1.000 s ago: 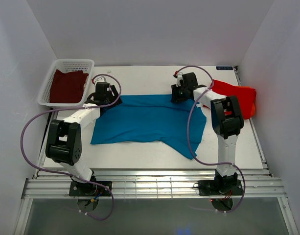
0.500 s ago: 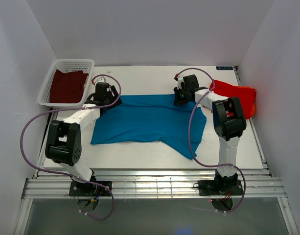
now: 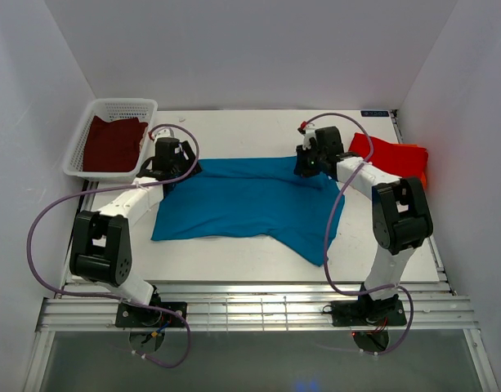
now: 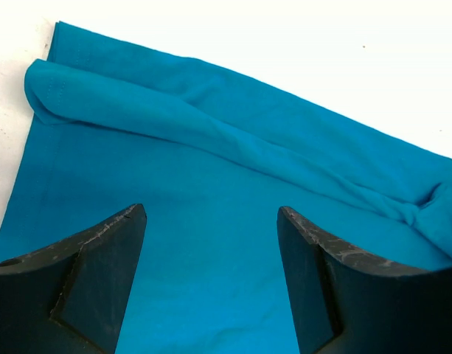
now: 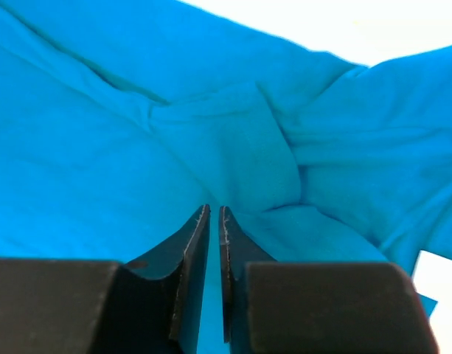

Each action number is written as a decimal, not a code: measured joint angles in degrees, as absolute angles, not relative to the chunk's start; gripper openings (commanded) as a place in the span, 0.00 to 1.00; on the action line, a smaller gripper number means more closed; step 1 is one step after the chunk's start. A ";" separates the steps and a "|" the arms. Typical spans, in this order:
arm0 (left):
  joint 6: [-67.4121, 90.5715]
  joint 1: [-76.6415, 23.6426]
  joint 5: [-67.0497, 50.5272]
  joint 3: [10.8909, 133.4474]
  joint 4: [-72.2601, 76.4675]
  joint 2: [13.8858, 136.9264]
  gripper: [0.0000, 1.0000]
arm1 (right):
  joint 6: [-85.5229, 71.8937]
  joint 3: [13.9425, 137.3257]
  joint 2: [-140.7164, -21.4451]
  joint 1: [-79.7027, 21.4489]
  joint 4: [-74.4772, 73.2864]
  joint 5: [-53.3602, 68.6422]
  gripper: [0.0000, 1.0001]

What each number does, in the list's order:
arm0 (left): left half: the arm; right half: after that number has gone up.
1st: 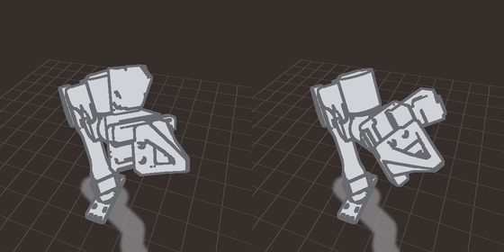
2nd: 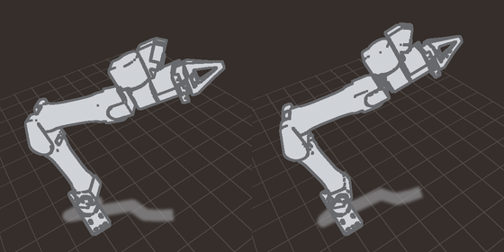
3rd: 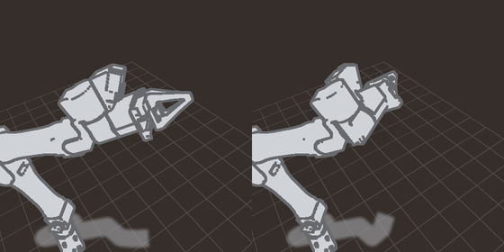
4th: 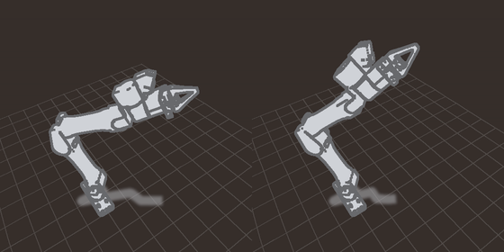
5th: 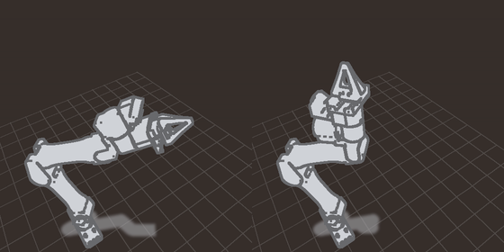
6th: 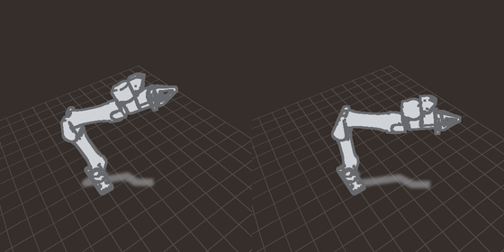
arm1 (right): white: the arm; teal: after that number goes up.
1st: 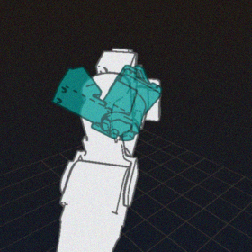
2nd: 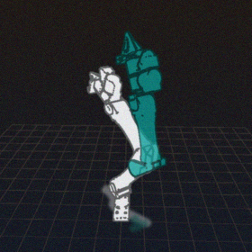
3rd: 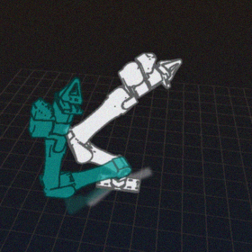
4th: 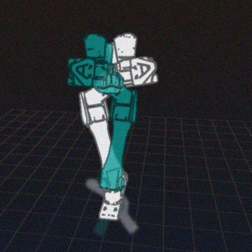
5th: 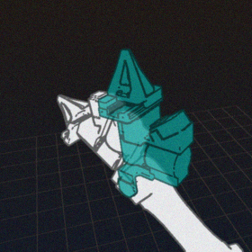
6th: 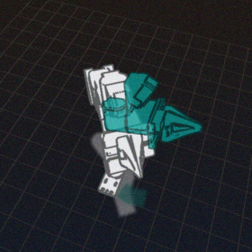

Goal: Fold and stack the t-shirts
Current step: Fold the tshirt

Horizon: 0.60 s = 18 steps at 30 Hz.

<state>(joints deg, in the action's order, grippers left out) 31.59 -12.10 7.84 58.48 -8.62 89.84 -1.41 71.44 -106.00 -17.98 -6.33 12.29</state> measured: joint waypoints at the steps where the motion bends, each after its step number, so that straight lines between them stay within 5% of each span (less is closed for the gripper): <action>1: 31.75 -12.10 7.79 58.48 -8.60 89.65 0.82 | -1.54 71.18 -105.30 -17.98 -5.78 12.14 0.23; 7: 32.56 -12.10 7.35 57.98 -8.60 88.66 0.82 | -2.94 72.71 -107.26 -17.98 -4.08 10.50 0.37; 18: 32.40 -12.10 8.16 57.74 -9.06 88.51 0.82 | -2.98 86.02 -119.68 -17.54 -6.02 10.22 0.39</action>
<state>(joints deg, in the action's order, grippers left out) 32.40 -12.10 8.16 57.74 -9.06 88.51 -2.98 86.02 -119.68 -17.54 -6.02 10.22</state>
